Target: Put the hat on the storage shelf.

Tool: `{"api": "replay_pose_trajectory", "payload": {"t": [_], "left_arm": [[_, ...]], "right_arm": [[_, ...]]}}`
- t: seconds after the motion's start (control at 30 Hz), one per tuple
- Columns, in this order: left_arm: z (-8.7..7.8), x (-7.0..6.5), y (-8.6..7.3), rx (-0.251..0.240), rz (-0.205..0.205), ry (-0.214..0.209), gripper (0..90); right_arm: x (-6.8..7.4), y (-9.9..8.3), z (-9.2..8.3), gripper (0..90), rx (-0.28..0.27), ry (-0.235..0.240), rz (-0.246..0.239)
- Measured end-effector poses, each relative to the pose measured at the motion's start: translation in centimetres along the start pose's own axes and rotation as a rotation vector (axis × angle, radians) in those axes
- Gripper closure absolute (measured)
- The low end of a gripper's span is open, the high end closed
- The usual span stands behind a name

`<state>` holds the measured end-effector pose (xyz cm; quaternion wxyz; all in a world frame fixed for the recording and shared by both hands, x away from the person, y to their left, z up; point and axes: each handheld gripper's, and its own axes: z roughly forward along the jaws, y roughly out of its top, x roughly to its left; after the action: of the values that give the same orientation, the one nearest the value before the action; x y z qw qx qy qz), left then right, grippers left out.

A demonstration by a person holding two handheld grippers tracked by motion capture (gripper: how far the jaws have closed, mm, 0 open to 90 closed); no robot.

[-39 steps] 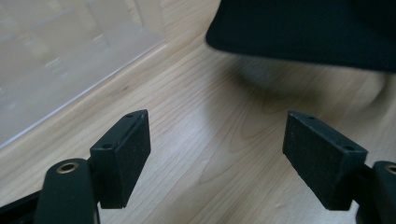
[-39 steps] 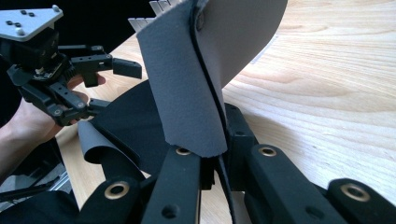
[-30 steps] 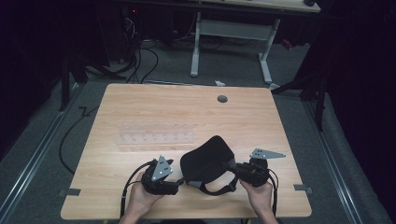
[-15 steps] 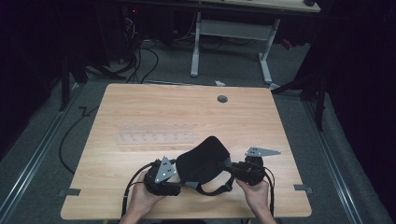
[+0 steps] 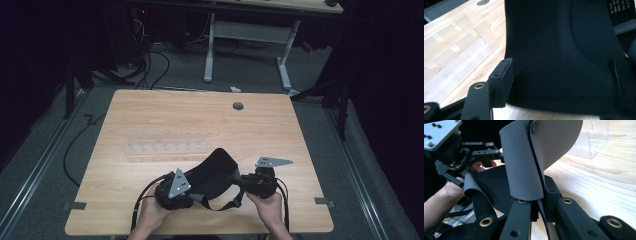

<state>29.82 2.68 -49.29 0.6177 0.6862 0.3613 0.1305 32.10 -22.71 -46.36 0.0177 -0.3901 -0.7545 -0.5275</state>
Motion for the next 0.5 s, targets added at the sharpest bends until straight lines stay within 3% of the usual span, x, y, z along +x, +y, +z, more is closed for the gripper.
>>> {"api": "replay_pose_trajectory", "payload": {"t": [0.23, 0.5], "left_arm": [[-0.04, -0.24, 0.09, -0.007, 0.03, 0.004, 47.8], [-0.35, -0.4, 0.46, 0.018, 0.037, -0.015, 65.2]], "right_arm": [[0.48, 0.55, 0.74, 85.2, 0.0, 0.022, -0.005], [0.55, 0.88, 0.92, 82.3, -0.005, 0.023, -0.005]]}}
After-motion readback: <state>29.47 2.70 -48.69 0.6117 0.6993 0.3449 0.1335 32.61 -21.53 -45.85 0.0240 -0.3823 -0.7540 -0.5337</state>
